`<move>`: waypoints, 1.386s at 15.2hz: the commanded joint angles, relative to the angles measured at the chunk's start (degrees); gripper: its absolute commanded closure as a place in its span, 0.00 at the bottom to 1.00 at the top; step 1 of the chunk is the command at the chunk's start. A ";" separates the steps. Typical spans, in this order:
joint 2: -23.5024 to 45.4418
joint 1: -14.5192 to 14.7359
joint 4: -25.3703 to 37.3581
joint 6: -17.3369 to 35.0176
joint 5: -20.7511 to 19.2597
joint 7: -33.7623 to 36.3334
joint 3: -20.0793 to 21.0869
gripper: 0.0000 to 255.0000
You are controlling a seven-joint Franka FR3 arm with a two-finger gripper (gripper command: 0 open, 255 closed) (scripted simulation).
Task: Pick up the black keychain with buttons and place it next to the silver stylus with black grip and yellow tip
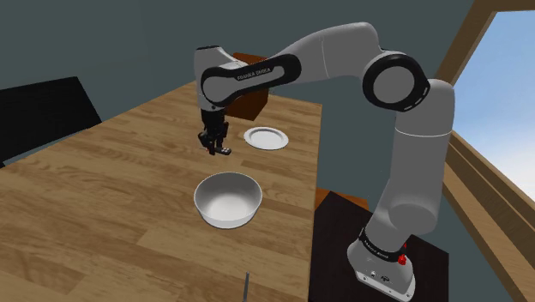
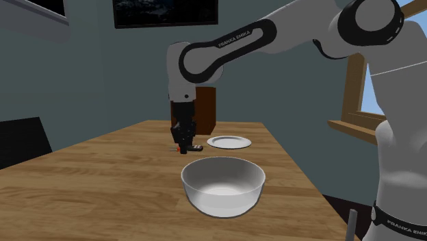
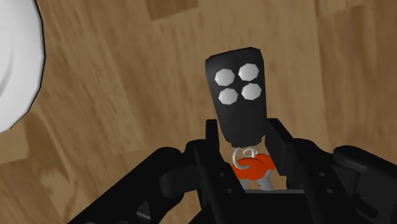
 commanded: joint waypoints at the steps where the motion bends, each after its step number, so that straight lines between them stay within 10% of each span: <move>1: -0.21 0.05 1.29 -1.51 0.06 0.00 0.04 1.00; 21: -1.06 0.34 15.54 -16.60 0.35 -0.35 0.26 1.00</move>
